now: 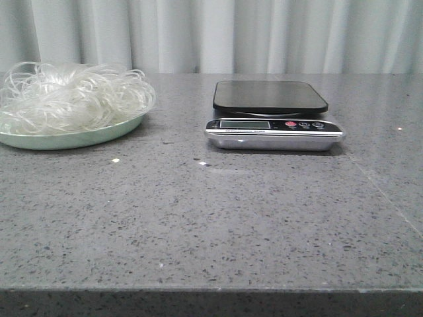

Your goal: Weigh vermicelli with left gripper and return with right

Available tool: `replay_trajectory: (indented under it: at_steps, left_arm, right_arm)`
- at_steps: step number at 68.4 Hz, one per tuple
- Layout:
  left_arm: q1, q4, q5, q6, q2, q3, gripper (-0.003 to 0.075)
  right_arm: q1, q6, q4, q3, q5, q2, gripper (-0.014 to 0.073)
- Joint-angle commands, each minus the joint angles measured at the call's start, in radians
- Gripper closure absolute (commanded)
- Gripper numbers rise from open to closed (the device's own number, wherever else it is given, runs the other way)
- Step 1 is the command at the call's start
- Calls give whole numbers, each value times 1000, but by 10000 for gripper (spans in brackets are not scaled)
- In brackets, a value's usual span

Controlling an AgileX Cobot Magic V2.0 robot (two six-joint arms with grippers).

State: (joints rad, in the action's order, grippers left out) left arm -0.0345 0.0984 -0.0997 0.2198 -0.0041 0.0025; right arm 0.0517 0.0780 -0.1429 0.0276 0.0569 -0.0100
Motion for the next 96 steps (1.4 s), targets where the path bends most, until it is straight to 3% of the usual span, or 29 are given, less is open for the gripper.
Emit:
replay_trajectory:
  at_steps: [1,77,85,96]
  left_arm:
    - [2,7,76,-11,-19,7,584]
    - [2,7,100,-11,-19,7,584]
    - [2,7,169,-11,-19,7,584]
    - [2,70,428,-11,-19,6,584]
  right_arm:
    - [3,2,8,-8,-75,-17,442]
    - [3,2,8,-8,-75,-17,442]
    - [3,2,8,-8,-79,-17,442]
    - [3,2,8,-8,-80,-17,442]
